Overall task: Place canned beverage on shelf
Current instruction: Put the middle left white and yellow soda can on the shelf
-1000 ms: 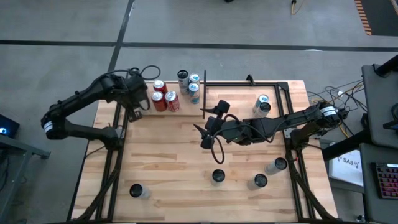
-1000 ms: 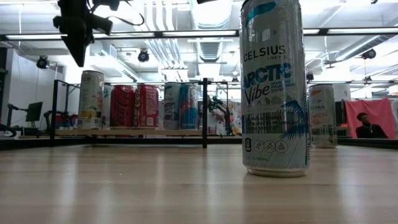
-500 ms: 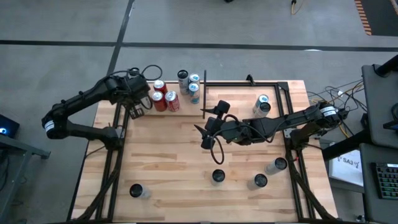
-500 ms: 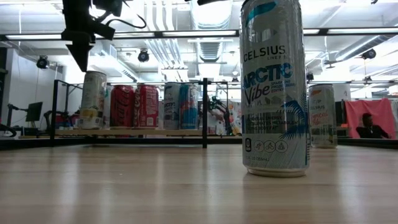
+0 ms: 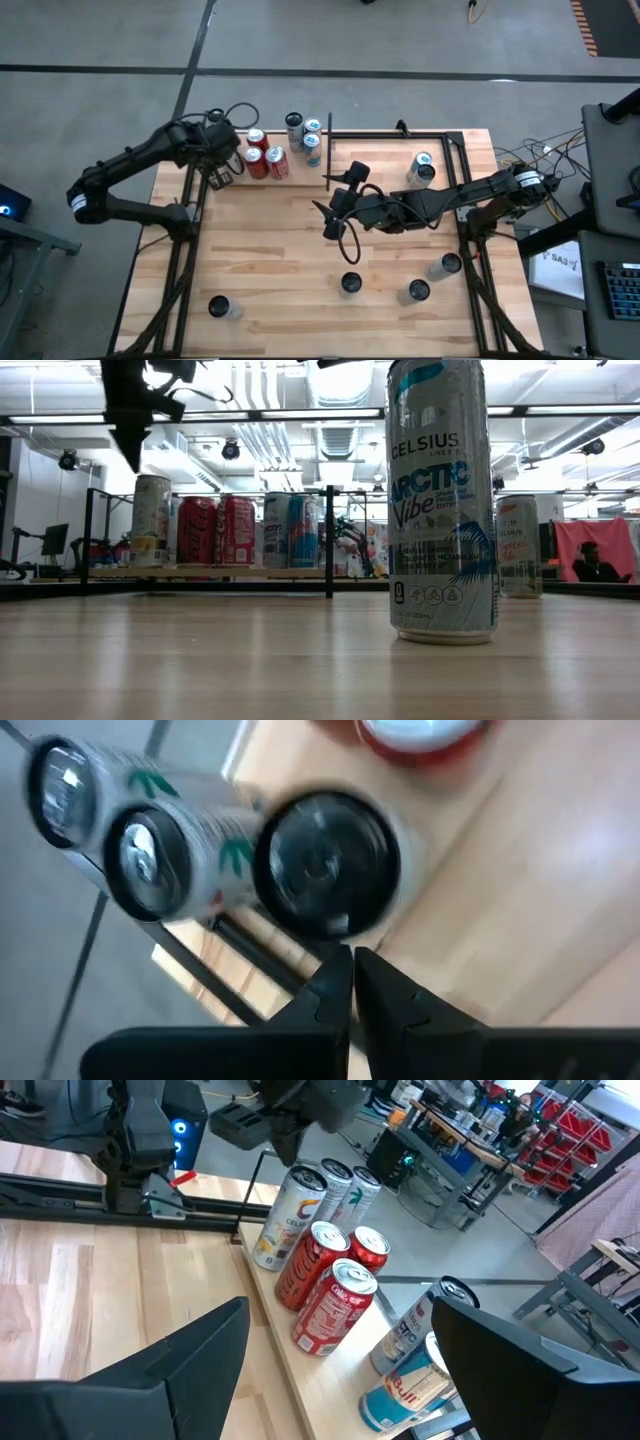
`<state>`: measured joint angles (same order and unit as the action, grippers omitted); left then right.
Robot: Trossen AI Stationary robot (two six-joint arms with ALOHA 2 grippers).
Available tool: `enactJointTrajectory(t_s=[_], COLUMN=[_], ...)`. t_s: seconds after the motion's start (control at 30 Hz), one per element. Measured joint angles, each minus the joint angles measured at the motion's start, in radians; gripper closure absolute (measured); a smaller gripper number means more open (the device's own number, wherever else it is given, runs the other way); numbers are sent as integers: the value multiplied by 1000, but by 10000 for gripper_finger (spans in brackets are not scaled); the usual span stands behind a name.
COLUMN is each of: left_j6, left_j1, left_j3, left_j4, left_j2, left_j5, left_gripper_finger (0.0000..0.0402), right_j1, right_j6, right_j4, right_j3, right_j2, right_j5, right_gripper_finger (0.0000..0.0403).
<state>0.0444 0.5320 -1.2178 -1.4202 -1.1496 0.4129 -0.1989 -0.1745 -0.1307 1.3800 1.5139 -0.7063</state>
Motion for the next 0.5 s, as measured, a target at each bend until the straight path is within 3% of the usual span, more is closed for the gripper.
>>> enactJointTrajectory(t_s=[0.2, 0.5], left_j6=[-103, -98], left_j1=[0, 2], left_j3=[-10, -3], left_j4=[194, 208], left_j2=[6, -53], left_j5=[-1, 23], left_gripper_finger=[402, 402], right_j1=[0, 0], right_j6=[0, 18], right_j4=[0, -38], right_j3=[0, 0], right_j2=[0, 0], right_j5=[0, 0], right_gripper_finger=[99, 99])
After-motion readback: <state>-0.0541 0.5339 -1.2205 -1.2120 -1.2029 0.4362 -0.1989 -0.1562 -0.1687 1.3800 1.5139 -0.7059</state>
